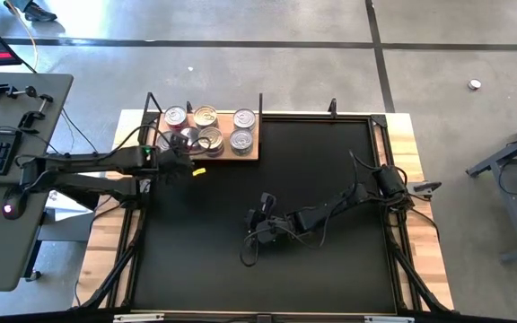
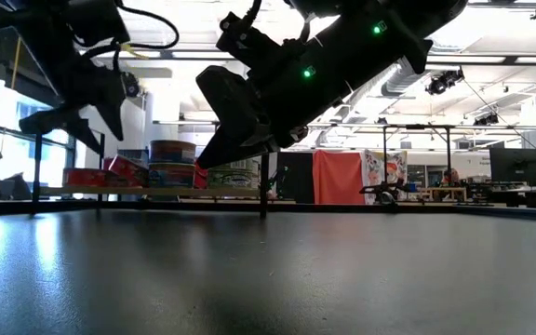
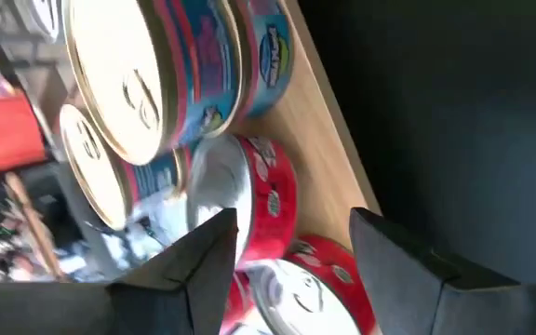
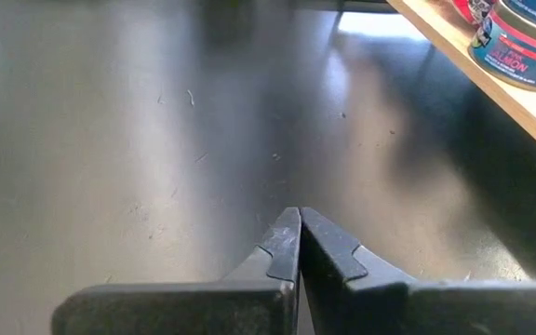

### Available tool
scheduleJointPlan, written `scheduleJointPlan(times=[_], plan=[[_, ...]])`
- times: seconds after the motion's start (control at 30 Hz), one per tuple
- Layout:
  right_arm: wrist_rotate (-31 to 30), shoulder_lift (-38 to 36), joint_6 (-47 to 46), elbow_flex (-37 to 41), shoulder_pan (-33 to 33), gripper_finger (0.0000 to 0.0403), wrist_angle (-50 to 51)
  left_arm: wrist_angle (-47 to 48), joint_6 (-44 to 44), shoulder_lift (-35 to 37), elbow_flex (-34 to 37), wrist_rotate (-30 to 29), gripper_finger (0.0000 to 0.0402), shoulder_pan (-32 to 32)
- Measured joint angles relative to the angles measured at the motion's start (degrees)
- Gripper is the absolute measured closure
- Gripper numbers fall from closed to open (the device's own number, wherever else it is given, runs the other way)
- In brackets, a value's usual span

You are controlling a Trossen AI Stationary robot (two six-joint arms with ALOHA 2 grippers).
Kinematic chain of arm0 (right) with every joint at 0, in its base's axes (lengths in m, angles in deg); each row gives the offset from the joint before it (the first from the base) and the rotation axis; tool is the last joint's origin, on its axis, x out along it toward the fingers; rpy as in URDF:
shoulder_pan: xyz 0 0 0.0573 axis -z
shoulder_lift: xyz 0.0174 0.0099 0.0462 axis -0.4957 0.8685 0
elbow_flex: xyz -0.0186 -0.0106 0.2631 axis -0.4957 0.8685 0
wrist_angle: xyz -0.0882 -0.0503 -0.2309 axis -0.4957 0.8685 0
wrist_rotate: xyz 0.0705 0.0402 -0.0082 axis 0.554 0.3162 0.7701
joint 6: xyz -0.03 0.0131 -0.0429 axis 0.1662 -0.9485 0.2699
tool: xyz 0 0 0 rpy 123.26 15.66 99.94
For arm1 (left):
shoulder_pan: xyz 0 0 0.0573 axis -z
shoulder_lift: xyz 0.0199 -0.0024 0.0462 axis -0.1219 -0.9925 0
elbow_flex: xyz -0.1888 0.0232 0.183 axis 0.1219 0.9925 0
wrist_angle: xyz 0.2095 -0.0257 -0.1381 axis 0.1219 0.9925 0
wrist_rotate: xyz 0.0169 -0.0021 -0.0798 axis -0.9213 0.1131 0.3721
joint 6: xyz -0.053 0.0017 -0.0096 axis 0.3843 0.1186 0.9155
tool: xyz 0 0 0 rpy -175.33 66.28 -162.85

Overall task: Stack canned seafood by type on shelf
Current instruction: Stack the red tuna can on the top of the other red tuna can

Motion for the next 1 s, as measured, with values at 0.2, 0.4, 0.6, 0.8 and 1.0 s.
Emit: scheduleJointPlan(times=[0.2,0.4,0.6,0.8,1.0], plan=[[0.0,0.0,0.13,0.0,0.0,0.0402,0.01,-8.44,-11.94,-1.97,4.43,-0.93,0.0199,-0.3],[0.0,0.0,0.24,-0.01,0.0,0.0402,0.06,-14.73,-14.15,-3.26,5.02,-4.36,0.0187,-2.74],[0.0,0.0,0.26,-0.01,0.0,0.0402,0.06,-13.84,-14.73,-3.53,5.02,-2.3,0.0164,-6.59],[0.0,0.0,0.33,-0.02,0.0,0.0402,0.04,-15.03,-20.81,-7.74,5.02,1.54,0.0163,-8.74],[0.0,0.0,0.35,-0.02,-0.02,0.0402,0.04,-22.12,-22.14,-13.7,5.02,-5.95,0.0163,-10.21]])
